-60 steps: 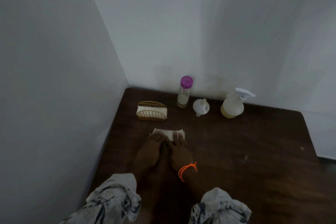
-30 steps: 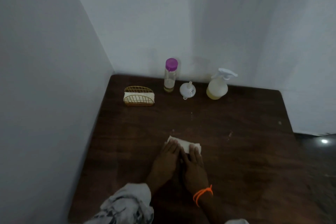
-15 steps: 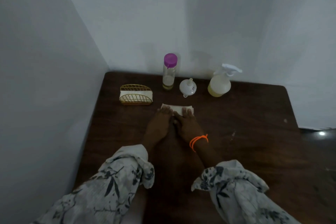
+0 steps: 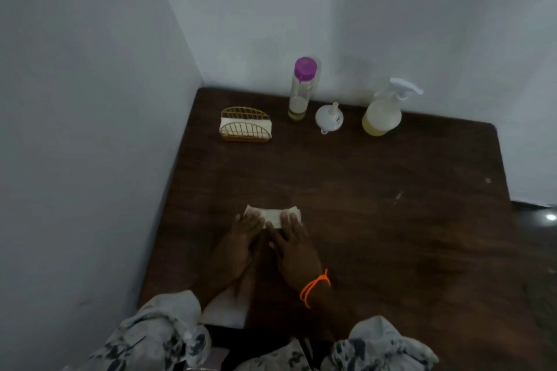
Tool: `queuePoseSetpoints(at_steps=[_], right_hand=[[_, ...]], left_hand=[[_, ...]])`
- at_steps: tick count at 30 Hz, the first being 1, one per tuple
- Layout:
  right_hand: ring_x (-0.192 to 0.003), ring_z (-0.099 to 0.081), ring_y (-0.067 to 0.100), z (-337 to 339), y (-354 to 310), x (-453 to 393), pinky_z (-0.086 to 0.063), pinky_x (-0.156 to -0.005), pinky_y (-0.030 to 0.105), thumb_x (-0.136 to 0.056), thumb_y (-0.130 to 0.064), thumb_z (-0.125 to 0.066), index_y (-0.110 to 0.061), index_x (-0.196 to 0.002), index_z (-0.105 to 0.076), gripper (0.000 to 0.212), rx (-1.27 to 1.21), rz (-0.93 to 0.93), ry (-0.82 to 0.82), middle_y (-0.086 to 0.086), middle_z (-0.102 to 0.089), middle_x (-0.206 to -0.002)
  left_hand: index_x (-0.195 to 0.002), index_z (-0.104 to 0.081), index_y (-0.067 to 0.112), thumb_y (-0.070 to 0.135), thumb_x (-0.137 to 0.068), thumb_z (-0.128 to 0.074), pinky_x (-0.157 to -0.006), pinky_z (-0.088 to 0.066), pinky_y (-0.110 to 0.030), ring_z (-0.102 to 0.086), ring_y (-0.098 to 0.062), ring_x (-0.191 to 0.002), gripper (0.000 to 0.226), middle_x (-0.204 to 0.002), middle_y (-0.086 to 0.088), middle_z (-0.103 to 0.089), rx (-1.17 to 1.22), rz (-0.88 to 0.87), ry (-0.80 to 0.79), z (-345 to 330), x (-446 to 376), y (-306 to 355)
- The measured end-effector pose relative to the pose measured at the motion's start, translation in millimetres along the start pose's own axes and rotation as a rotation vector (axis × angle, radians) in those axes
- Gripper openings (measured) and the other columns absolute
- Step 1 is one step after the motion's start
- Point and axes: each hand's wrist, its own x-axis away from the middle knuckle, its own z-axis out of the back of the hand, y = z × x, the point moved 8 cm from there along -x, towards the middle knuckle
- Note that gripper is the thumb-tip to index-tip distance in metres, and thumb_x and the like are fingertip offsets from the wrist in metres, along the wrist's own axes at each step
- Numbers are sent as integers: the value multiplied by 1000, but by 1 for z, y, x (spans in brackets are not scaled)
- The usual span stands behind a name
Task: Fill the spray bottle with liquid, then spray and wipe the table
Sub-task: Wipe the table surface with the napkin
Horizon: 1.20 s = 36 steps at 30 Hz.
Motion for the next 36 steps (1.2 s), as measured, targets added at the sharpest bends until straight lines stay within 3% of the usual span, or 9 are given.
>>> queuePoseSetpoints(at_steps=[6,10,14,17,19,23,30,33,36], right_hand=[[-151,-30,35,-28,-10,77,-24,-121,44,-98,-37,-48,-32,-154,-40,57,15,45,7,16,-34,-162],[-148,-37,32,-32,4,122,-26,-117,42,-97,-38,-48,-32,-152,-45,56,1,34,20,15,-40,-159],[-143,-43,34,-31,27,156,-25,-117,40,-95,-38,-47,-29,-148,-52,54,-15,-49,39,16,-44,-156],[-145,-39,37,-28,49,174,-21,-118,38,-98,-40,-44,-26,-148,-52,52,-56,-141,59,17,-42,-157],[-148,-32,35,-22,69,183,-19,-118,38,-107,-45,-27,-25,-148,-52,52,-108,-210,103,19,-42,-156],[-150,-29,42,-10,110,185,-17,-119,39,-107,-46,-19,-21,-150,-48,58,-163,-307,154,21,-34,-160],[-152,-18,37,40,201,147,-27,-123,51,-102,-32,-42,-24,-154,-42,53,-163,-405,285,20,-26,-164],[-154,-17,37,64,236,116,-23,-125,49,-104,-26,-53,-26,-155,-39,53,-181,-433,301,18,-25,-164],[-156,-14,35,83,263,81,-15,-128,45,-107,-33,-47,-31,-156,-35,51,-178,-464,269,16,-21,-167]], left_hand=[[-138,-60,9,23,-90,-44,-127,-5,-36,-23,-13,-156,52,-149,-6,-51,-164,-127,-62,-39,71,29],[-133,-67,7,25,-87,-45,-123,-13,-43,-9,-17,-159,54,-145,-8,-59,-256,-116,-139,-73,96,52],[-128,-72,8,27,-83,-47,-126,-9,-43,-55,-28,-138,55,-139,-11,-66,-343,-168,-236,-107,103,89],[-125,-75,8,32,-84,-43,-120,-13,-44,-62,-28,-131,57,-136,-11,-68,-431,-238,-290,-120,91,118],[-135,-68,8,34,-88,-40,-119,-11,-45,-53,-29,-140,61,-145,-12,-61,-481,-249,-329,-123,72,139],[-164,-9,5,41,-108,-30,-124,23,-49,11,-32,-159,70,-173,-15,-1,-565,-266,-485,-147,28,160],[-163,-19,6,25,-101,-17,-124,18,-46,0,-29,-161,65,-172,-15,-13,-500,-295,-340,-151,-85,216],[-163,-20,7,23,-106,-26,-129,10,-46,-2,-28,-161,59,-172,-14,-13,-514,-294,-304,-150,-137,227],[-162,-22,7,24,-108,-31,-130,5,-46,-5,-26,-161,58,-172,-13,-15,-522,-284,-279,-141,-182,234]])
